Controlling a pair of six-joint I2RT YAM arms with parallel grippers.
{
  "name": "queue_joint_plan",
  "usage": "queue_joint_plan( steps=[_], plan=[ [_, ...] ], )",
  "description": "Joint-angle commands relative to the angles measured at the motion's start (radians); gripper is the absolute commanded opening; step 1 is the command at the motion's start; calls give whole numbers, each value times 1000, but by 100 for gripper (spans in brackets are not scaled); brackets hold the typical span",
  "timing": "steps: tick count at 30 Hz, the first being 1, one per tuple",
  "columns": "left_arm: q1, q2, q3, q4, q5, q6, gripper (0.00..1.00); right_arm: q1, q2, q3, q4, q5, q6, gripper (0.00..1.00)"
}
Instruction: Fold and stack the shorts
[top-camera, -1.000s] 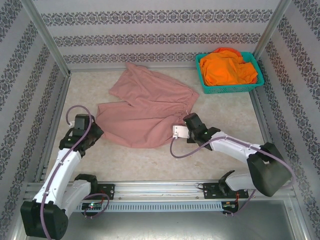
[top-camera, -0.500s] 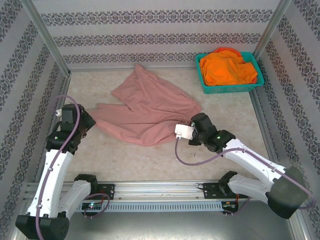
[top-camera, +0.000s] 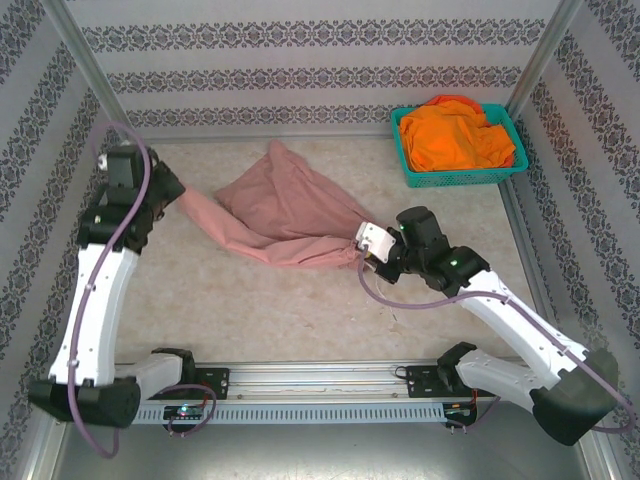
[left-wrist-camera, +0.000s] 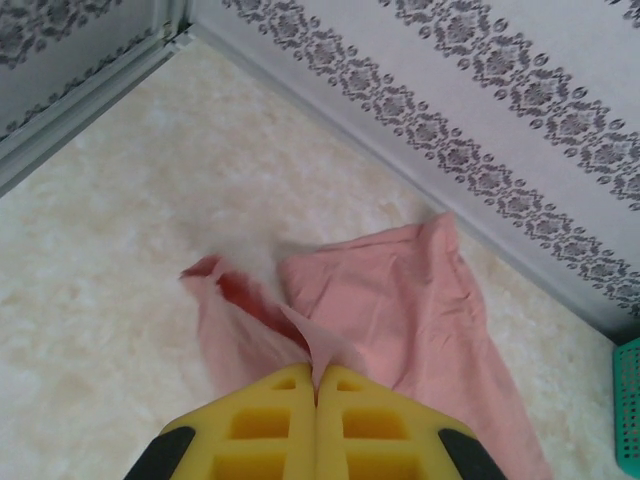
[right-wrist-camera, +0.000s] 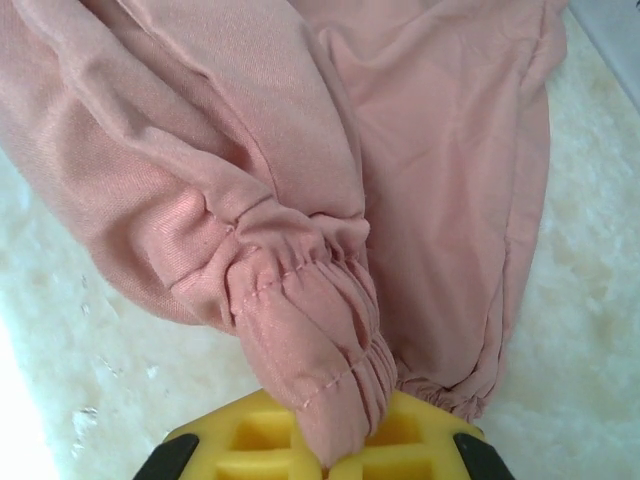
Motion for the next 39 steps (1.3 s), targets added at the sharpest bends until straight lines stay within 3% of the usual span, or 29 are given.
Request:
queue_joint_plan(
  steps=[1, 11, 20, 25, 27, 29, 31, 34, 37, 39],
  plan=[
    [6, 127, 121, 45, 25, 44, 0, -46, 39, 41, -28, -99, 154, 0],
    [-74, 615, 608, 1, -2, 68, 0, -191, 140, 25, -39, -97, 351, 0],
    [-140, 1157, 1271, -200, -3, 51, 0, -294, 345, 77, -64, -76, 509, 0],
    [-142, 1295, 1293, -38, 60, -13, 0, -351, 462, 123, -71, -36, 642, 0],
    [-142, 1342, 1293, 59, 94, -30, 15, -391, 501, 143, -65, -39, 722, 0],
    [-139, 1377, 1305, 133, 110, -40, 35, -450, 524, 153, -44, -75, 806, 27],
    [-130, 1374, 1320, 165, 120, -39, 63, -514, 511, 147, -15, -145, 898, 58],
    [-125, 1285, 1314, 133, 121, 17, 97, -567, 413, 99, 35, -160, 986, 71],
    [-125, 1127, 1202, 75, 134, 62, 100, -554, 300, 70, 67, -176, 1046, 75],
    [-126, 1011, 1035, 101, 193, 73, 100, -517, 270, 91, 73, -209, 1086, 78]
  ],
)
